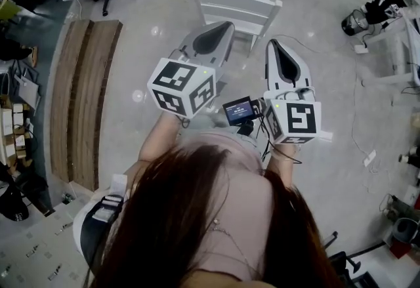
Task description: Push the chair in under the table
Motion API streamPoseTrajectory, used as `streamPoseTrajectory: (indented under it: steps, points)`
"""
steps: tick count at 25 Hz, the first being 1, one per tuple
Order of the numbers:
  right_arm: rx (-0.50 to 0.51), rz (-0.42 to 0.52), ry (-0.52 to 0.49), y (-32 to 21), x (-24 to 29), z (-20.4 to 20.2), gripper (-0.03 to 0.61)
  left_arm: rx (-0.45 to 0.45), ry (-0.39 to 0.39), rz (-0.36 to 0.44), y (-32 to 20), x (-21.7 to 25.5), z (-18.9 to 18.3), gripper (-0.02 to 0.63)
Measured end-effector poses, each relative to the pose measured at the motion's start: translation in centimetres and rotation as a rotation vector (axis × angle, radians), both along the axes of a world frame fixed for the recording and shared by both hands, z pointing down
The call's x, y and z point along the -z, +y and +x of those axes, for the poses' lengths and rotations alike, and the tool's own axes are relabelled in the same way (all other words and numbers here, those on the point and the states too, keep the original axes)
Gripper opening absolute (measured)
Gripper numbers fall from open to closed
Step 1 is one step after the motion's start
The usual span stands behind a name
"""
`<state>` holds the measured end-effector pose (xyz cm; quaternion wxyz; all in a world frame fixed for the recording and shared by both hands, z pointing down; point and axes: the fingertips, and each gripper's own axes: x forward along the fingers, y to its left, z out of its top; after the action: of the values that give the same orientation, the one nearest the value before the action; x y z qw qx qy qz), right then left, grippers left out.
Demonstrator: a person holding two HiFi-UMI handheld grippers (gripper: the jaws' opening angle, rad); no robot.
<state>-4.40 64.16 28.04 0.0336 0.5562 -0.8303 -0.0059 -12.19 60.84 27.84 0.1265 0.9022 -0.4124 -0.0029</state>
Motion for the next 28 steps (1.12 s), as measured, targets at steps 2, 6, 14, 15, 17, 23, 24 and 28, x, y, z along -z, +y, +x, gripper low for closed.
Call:
streamPoseTrajectory:
  steps: [2, 6, 14, 15, 17, 23, 24, 28]
  points:
    - [0.01, -0.003, 0.011, -1.0, -0.2, -0.2, 0.02, 0.015, -0.002, -0.009, -0.9, -0.3, -0.4, 0.008]
    - [0.016, -0.011, 0.033, -2.6, -0.8, -0.5, 0.02, 0.043, -0.021, -0.014, -2.2, -0.9, -1.2, 0.008]
    - [0.005, -0.035, 0.08, -6.9, -2.1, -1.1, 0.02, 0.038, 0.003, -0.026, -6.5, -1.8, -2.3, 0.008]
    - [0.003, -0.038, 0.085, -7.6, -2.2, -1.0, 0.02, 0.037, 0.0, -0.025, -7.2, -1.9, -2.2, 0.008]
    - [-0.001, -0.042, 0.087, -9.2, -2.4, -0.6, 0.02, 0.033, -0.013, -0.02, -8.8, -2.1, -1.8, 0.008]
    - [-0.005, -0.053, 0.089, -13.5, -3.2, 0.1, 0.02, 0.04, -0.044, -0.002, -13.4, -2.7, -1.2, 0.008]
    - [-0.005, -0.056, 0.091, -14.2, -3.4, 0.2, 0.02, 0.04, -0.048, -0.005, -14.1, -2.9, -1.1, 0.008]
    - [0.002, -0.072, 0.096, -17.0, -3.9, 0.4, 0.02, 0.019, -0.077, -0.023, -16.8, -3.6, -0.8, 0.008]
